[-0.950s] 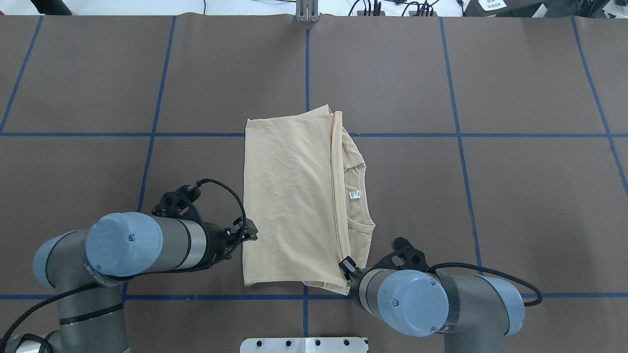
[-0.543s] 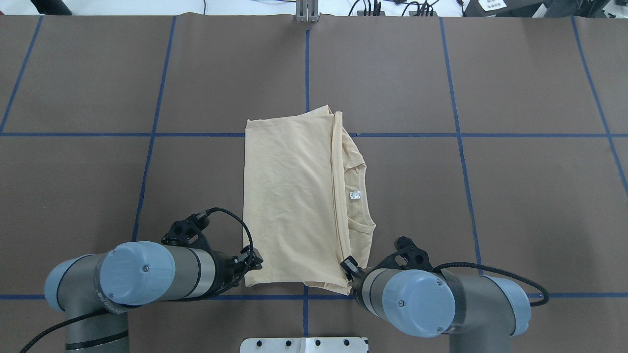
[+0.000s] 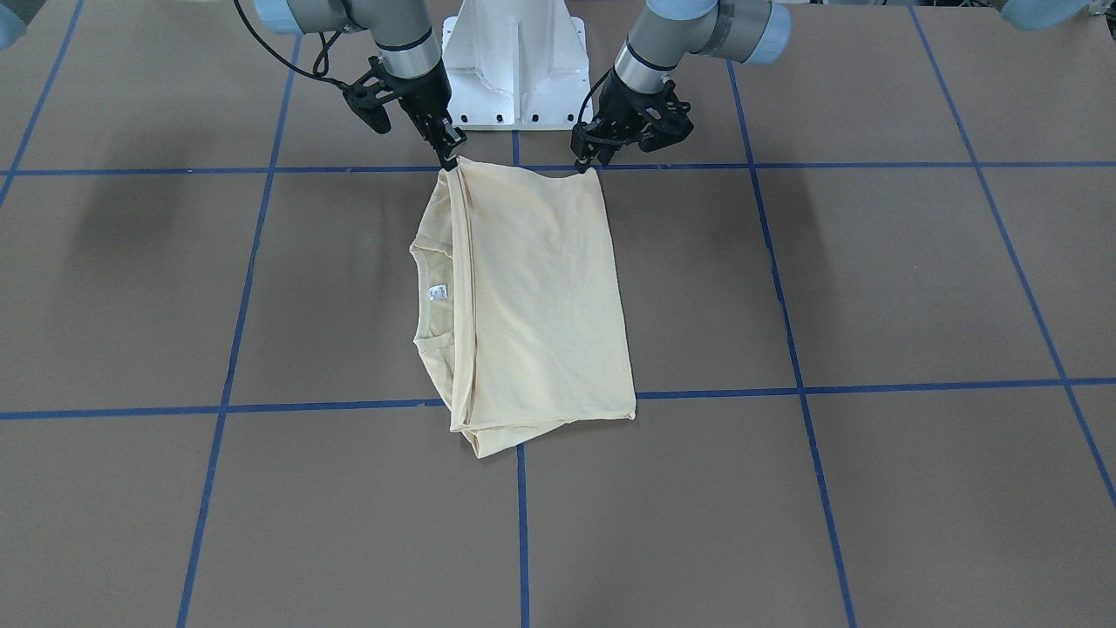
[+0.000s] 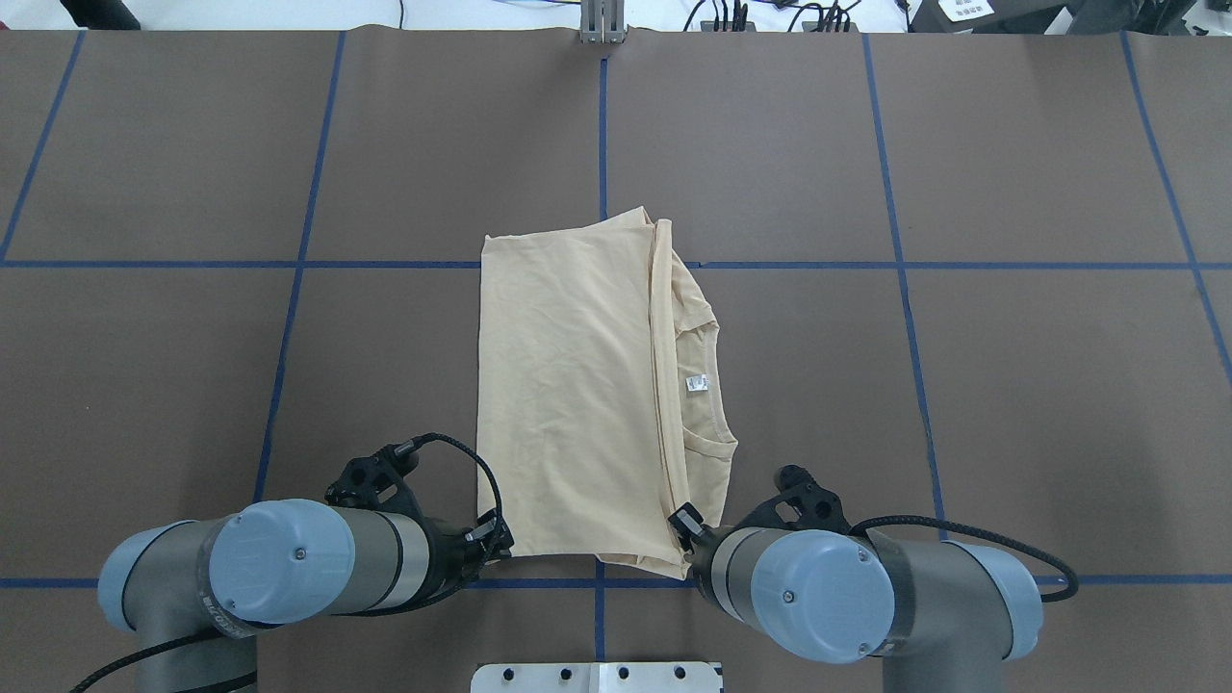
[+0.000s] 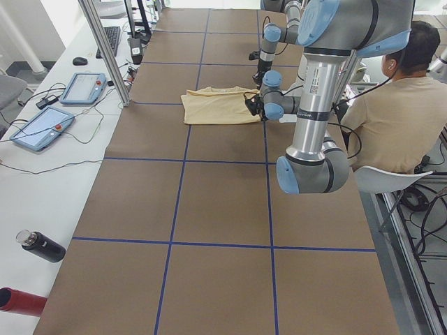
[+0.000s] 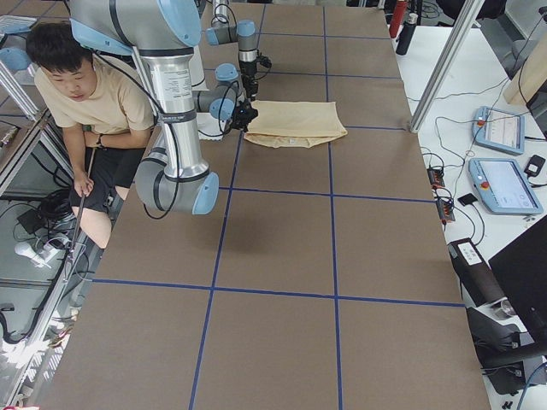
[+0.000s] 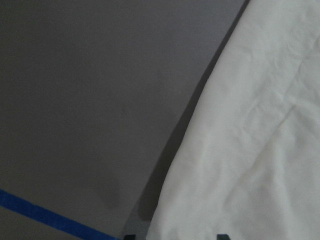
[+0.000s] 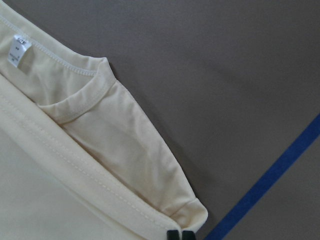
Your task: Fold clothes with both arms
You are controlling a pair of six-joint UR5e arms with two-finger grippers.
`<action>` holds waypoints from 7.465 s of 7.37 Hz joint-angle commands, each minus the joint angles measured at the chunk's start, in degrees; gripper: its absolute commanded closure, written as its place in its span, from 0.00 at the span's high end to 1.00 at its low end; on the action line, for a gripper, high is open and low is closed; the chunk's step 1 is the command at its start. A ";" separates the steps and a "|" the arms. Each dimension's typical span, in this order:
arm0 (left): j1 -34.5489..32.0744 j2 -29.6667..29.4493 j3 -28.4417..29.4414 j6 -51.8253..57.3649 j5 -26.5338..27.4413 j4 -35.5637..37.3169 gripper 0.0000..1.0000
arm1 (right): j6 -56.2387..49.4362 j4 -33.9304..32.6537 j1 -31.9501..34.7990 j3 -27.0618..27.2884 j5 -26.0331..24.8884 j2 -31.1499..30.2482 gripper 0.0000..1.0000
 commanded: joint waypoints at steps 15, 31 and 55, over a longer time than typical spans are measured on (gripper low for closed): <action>-5.74 3.73 -13.51 3.23 -5.63 0.88 0.00 | 1.41 -13.97 6.09 9.68 1.62 1.60 0.00; -31.88 -18.95 34.48 22.84 -14.34 -15.64 0.60 | -30.93 3.69 32.41 -49.92 13.94 35.53 1.00; -77.06 21.30 16.99 114.08 -38.23 -1.32 0.99 | -131.58 -9.92 75.39 -15.67 44.52 -20.00 1.00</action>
